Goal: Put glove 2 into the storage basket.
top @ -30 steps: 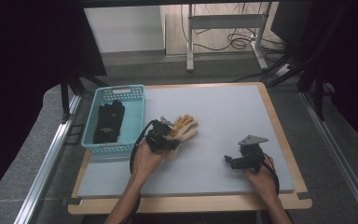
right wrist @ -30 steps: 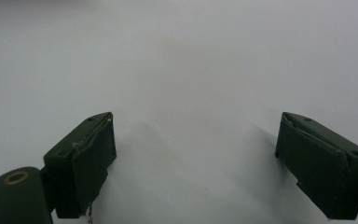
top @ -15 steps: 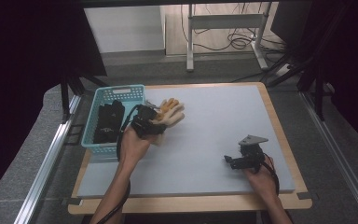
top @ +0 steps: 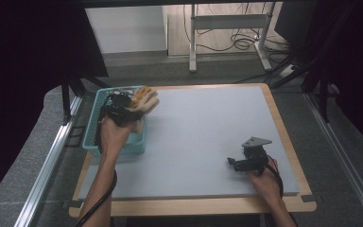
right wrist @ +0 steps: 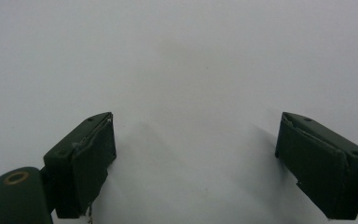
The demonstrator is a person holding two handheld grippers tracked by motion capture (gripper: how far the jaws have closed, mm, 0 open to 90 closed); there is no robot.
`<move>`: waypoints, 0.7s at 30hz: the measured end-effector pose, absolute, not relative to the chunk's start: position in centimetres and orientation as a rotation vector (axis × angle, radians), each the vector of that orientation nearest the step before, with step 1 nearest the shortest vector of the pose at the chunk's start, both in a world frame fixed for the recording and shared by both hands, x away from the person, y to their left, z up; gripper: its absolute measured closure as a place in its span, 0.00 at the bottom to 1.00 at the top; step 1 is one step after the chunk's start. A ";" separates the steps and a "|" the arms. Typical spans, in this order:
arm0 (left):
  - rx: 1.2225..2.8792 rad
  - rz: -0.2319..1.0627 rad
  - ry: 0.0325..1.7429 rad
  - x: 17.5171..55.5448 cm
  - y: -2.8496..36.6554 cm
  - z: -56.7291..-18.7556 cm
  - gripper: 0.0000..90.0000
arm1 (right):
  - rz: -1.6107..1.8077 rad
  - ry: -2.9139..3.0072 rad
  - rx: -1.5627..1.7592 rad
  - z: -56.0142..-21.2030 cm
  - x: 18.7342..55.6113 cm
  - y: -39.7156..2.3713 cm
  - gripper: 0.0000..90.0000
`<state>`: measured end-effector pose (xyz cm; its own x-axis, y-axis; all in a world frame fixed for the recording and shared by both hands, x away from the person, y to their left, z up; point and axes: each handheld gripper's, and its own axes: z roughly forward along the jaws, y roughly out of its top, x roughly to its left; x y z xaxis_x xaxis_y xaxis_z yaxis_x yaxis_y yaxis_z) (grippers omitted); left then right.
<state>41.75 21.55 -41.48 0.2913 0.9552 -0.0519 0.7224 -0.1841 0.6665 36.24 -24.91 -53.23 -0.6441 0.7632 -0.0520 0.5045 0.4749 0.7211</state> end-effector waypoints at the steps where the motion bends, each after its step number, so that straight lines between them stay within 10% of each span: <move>1: 1.965 0.516 1.515 41.9 22.1 -41.6 0.56 | 0.973 2.359 1.064 -53.2 36.2 -24.9 0.13; 21: 2.051 0.423 1.756 46.7 24.9 -46.8 0.54 | 0.974 2.359 1.065 -53.2 36.2 -24.9 0.13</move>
<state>46.70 24.91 -46.84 0.1621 0.9862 -0.0329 0.8632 -0.1255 0.4889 36.24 -24.90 -53.23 -0.6437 0.7635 -0.0516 0.5044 0.4741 0.7217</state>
